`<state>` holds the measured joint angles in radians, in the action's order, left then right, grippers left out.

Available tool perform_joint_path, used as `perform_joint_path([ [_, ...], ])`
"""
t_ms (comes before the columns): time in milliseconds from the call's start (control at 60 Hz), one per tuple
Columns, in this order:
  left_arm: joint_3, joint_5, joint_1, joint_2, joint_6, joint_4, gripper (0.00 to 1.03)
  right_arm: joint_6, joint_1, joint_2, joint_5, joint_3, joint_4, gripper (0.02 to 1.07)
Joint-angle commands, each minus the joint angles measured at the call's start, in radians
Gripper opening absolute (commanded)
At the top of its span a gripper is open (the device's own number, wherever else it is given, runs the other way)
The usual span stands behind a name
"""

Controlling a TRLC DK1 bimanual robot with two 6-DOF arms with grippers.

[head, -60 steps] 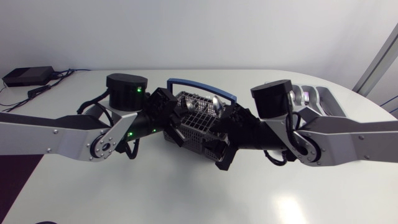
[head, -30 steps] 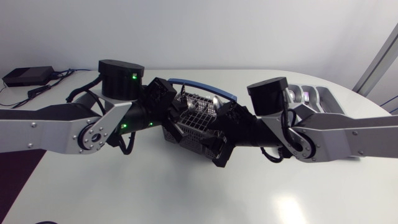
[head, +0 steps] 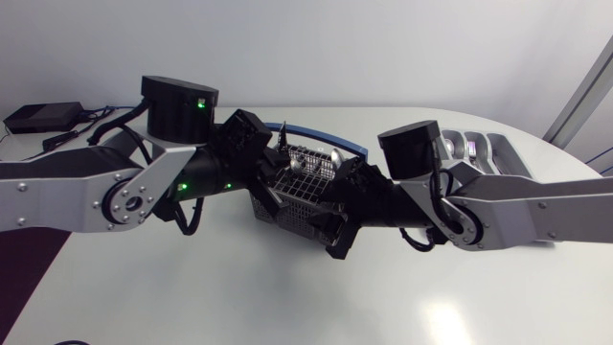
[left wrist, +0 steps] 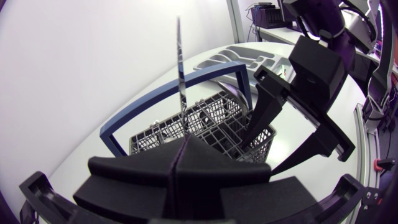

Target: Unload the cutlery basket into the drawer organizer.

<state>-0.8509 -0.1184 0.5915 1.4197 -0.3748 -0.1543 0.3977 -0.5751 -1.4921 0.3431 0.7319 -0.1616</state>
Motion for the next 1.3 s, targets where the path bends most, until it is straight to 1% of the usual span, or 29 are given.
perform_joint_path([
  [0, -0.048, -0.018, 0.005, -0.034, -0.029, 0.007, 0.03, 0.018, -0.008, -0.014, 0.0, 0.012, -0.006, 0.7],
  [267, -0.099, -0.053, -0.004, -0.045, -0.064, 0.079, 0.03, 0.021, -0.008, -0.003, 0.005, 0.001, -0.003, 0.7],
  [583, -0.126, -0.076, -0.027, -0.08, -0.079, 0.128, 0.03, 0.026, -0.008, 0.004, 0.007, -0.003, 0.0, 0.7],
  [733, -0.114, -0.079, -0.03, -0.091, -0.082, 0.133, 0.03, 0.015, -0.006, -0.002, 0.002, 0.011, -0.004, 0.7],
  [850, -0.082, -0.081, -0.025, -0.104, -0.081, 0.108, 0.03, 0.012, -0.005, -0.002, 0.004, 0.024, -0.013, 0.7],
  [900, -0.077, -0.081, -0.024, -0.105, -0.081, 0.107, 0.03, 0.009, -0.005, 0.004, 0.004, 0.027, -0.019, 0.62],
  [950, -0.077, -0.081, -0.024, -0.105, -0.081, 0.107, 0.03, 0.007, -0.008, 0.007, 0.005, 0.027, -0.029, 0.52],
  [983, -0.077, -0.081, -0.027, -0.105, -0.081, 0.107, 0.03, 0.004, -0.008, 0.007, 0.005, 0.027, -0.042, 0.4],
  [1000, -0.077, -0.081, -0.027, -0.104, -0.081, 0.107, 0.03, 0.003, -0.009, 0.007, 0.005, 0.027, -0.047, 0.38],
  [1100, -0.07, -0.087, -0.027, -0.102, -0.081, 0.096, 0.03, -0.005, -0.009, 0.004, 0.005, 0.037, -0.073, 0.13],
  [1117, -0.068, -0.087, -0.027, -0.102, -0.081, 0.093, 0.03, -0.007, -0.009, 0.003, 0.005, 0.038, -0.079, 0.1],
  [1150, -0.065, -0.087, -0.027, -0.1, -0.081, 0.087, 0.03, -0.007, -0.009, -0.002, 0.005, 0.041, -0.087, 0.07],
  [1283, -0.056, -0.089, -0.027, -0.094, -0.081, 0.075, 0.03, -0.008, -0.025, -0.03, -0.006, 0.043, -0.13, 0.07],
])
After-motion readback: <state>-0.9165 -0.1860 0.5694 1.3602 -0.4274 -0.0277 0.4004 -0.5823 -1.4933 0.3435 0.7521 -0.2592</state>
